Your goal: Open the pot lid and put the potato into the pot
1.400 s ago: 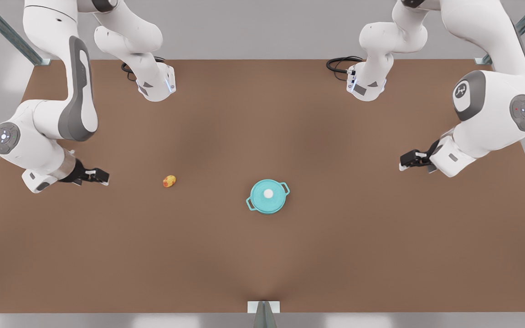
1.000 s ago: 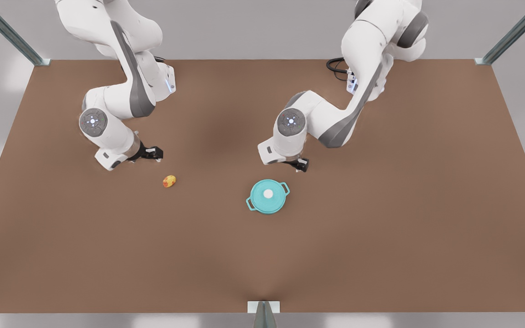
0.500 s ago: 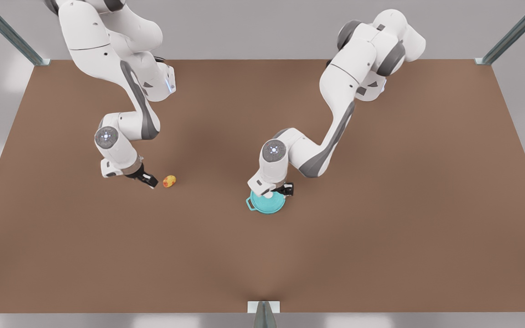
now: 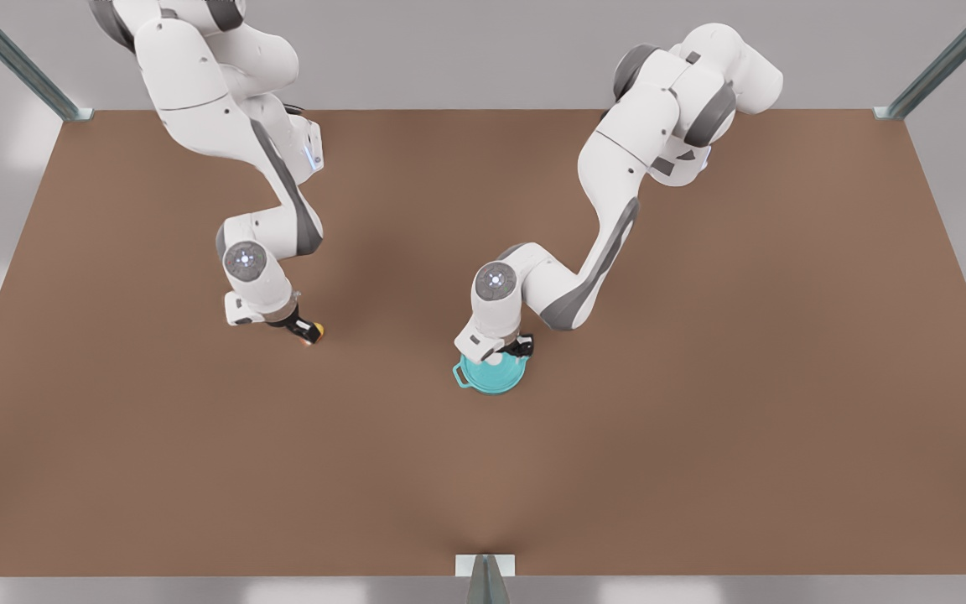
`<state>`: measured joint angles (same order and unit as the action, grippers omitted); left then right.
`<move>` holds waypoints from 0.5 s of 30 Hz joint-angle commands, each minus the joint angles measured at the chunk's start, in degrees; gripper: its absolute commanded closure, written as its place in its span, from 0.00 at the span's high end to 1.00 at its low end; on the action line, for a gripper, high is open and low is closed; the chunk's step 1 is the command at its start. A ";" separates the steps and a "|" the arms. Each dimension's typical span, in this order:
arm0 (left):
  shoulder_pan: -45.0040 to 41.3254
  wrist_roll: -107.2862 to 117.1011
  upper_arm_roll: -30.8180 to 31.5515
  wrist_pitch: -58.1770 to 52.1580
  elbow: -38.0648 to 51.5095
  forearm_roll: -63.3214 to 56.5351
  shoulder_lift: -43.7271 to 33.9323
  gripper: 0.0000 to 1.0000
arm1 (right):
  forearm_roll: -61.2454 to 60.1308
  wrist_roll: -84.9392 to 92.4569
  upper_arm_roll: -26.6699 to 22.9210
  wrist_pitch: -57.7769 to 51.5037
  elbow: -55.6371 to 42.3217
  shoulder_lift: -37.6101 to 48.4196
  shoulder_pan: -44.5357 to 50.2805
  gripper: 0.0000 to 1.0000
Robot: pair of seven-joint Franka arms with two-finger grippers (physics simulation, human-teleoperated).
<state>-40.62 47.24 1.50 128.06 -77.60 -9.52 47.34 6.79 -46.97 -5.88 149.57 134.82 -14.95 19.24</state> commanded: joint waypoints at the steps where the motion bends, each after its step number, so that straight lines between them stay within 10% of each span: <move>1: 0.01 7.69 0.00 0.52 0.08 -0.50 -0.05 0.66 | 1.48 -9.81 -1.32 -4.72 -0.26 -0.96 1.85 1.00; 6: 0.01 7.60 0.00 0.43 0.43 -0.59 -0.14 0.39 | 1.92 -10.16 -3.61 -2.35 -0.78 -3.94 3.70 1.00; 15: 10.29 -8.03 -2.11 -1.24 3.15 -0.41 -0.76 0.39 | -0.28 -11.04 -3.78 2.75 -2.54 -6.67 4.41 1.00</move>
<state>-31.79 49.74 -0.42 127.26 -74.63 -10.42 46.70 6.92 -53.13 -9.65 150.20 132.30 -21.44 23.63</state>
